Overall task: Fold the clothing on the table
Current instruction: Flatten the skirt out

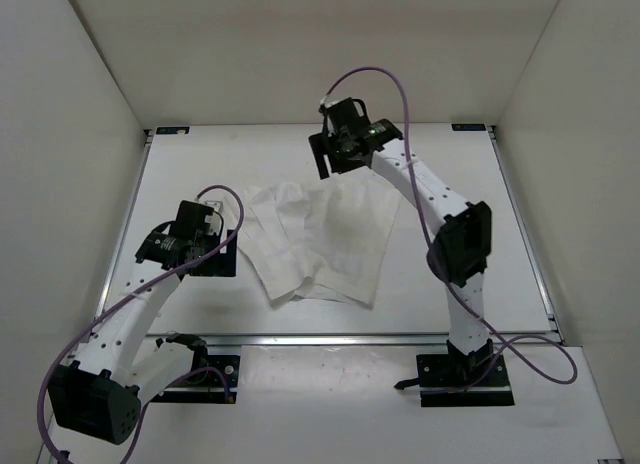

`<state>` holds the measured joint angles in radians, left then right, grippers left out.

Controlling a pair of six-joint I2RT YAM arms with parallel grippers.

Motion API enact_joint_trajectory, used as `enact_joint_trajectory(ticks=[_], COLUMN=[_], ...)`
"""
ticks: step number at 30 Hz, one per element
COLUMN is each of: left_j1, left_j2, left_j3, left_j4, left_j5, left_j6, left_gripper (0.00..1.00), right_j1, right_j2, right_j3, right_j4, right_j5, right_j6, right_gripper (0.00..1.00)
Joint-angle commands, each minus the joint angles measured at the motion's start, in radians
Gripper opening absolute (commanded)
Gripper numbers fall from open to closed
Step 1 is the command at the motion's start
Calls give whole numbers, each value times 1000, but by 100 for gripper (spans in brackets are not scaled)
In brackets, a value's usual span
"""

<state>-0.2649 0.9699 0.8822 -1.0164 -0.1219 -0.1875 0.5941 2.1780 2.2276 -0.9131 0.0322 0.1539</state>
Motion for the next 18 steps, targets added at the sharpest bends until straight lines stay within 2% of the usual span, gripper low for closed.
enact_joint_trajectory(ticks=[1, 2, 4, 6, 7, 8, 9, 10, 12, 14, 16, 17, 18], left_j1=[-20, -40, -43, -34, -30, -22, -28, -43, -78, -88, -83, -73, -66], left_j2=[15, 10, 7, 23, 23, 38, 47, 56, 58, 37, -15, -34, -66], left_j3=[8, 9, 11, 26, 34, 34, 17, -21, -86, -164, -265, -287, -317], left_j4=[12, 12, 12, 9, 3, 6, 22, 51, 112, 200, 332, 364, 422], left_j5=[4, 24, 77, 116, 167, 204, 227, 273, 318, 405, 464, 491, 505], left_j6=[2, 17, 54, 53, 33, 8, -16, -33, -125, -199, -280, -327, -363], left_gripper=[98, 98, 91, 67, 59, 43, 32, 32, 43, 59, 81, 86, 83], right_j1=[3, -2, -19, -36, -37, -42, -34, -33, -24, -16, -2, 6, 6], right_j2=[-205, -363, -502, -627, -691, -733, -757, -788, -845, -920, -958, -974, -983], right_j3=[-228, -454, -755, -930, -1013, -1051, -1106, -1153, -1229, -1310, -1414, -1454, -1471], right_j4=[46, 119, 240, 305, 316, 313, 303, 300, 309, 356, 407, 425, 434], right_j5=[110, 80, 25, -26, -64, -67, -61, -70, -95, -139, -175, -187, -202], right_j6=[-4, 24, 85, 125, 151, 180, 194, 216, 259, 317, 351, 370, 380], right_gripper=[70, 69, 62, 57, 51, 49, 49, 48, 49, 49, 51, 51, 51])
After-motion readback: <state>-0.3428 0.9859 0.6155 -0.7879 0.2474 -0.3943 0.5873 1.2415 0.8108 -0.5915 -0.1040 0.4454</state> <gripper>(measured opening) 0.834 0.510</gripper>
